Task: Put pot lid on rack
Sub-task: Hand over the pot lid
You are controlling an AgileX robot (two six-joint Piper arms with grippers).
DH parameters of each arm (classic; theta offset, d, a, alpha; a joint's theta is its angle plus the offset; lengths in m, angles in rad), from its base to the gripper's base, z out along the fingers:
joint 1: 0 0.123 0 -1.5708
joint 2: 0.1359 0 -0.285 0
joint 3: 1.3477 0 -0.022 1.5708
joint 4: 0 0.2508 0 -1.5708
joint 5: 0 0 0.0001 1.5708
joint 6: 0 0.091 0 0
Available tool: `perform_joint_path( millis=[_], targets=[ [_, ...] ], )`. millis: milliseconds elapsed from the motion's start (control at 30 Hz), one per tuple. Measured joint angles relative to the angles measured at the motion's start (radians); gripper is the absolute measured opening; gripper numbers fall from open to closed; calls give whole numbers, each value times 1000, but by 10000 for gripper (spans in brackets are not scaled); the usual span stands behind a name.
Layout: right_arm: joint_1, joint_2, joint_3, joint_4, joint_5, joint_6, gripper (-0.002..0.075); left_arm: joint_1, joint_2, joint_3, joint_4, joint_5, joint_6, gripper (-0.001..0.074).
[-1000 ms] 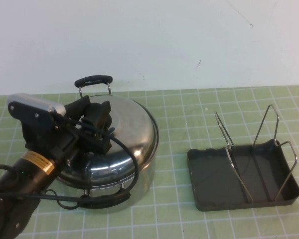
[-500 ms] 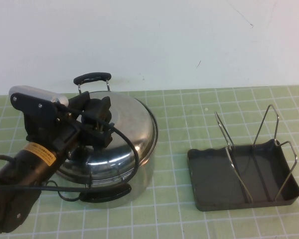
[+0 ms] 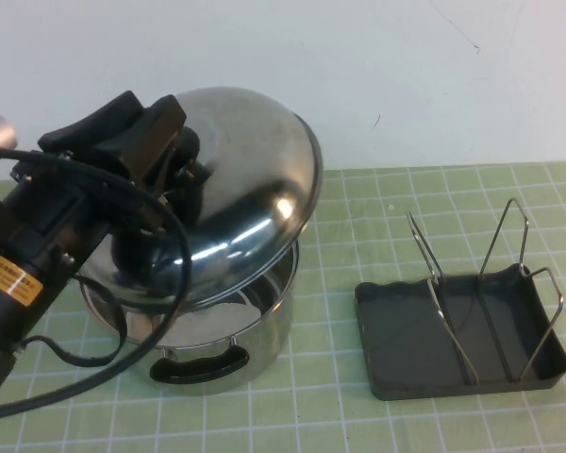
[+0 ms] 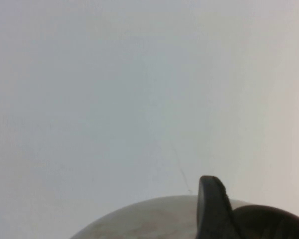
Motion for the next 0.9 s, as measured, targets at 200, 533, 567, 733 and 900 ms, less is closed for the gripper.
perform_joint_path(
  millis=[200,533,567,733,900],
  targets=[
    [0,0,0,143,92,-25,-1,0,6,2,138,-45,-250,330],
    [38,112,-130,1024,286,-673,-1,0,113,-122,309,-149,-392,330],
    [49,140,-147,1036,296,-675,1,0,121,-145,346,-148,-421,330],
    [99,356,-249,1052,432,-698,165,0,136,-226,495,-162,-482,330],
    [120,595,-368,1052,559,-737,461,-19,136,-244,531,-171,-494,330]
  ],
)
